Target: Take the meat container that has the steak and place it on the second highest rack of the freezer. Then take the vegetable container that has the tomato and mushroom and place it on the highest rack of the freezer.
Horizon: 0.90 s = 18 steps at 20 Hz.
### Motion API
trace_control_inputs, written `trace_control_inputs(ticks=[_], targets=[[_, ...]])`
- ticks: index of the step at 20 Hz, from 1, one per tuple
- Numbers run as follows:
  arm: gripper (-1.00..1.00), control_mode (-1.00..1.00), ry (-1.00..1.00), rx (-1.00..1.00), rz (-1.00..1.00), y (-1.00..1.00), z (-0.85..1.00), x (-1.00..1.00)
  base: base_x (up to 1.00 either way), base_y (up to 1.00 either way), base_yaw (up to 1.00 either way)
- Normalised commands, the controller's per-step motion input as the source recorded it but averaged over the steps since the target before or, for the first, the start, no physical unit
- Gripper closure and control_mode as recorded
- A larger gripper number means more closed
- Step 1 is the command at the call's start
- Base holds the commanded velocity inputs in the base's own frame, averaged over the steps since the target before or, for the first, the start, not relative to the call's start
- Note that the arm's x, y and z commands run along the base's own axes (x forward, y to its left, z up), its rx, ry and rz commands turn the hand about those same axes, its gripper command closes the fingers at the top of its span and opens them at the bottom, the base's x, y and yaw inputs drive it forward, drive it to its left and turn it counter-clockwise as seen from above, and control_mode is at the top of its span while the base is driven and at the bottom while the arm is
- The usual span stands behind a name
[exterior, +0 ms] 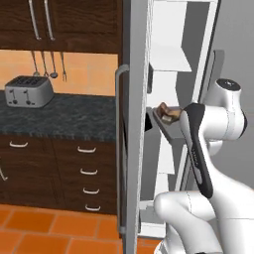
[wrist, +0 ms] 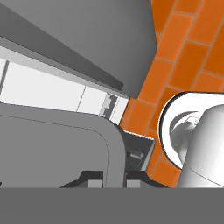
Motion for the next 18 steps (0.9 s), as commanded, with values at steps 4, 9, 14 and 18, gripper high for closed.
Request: trace_control_inputs(ticks=[4, 9, 14, 18], targets=[[1.0, 1.0, 0.0, 0.0, 0.0, 0.0, 0.0, 0.0, -0.08, -0.16, 0.11], [1.0, 1.0, 0.0, 0.0, 0.0, 0.0, 0.0, 0.0, -0.55, -0.05, 0.14], [1.0, 1.0, 0.0, 0.0, 0.0, 0.0, 0.0, 0.0, -0.29, -0.49, 0.15], [1.0, 1.0, 0.0, 0.0, 0.0, 0.0, 0.0, 0.0, 0.2, -0.65, 0.19]])
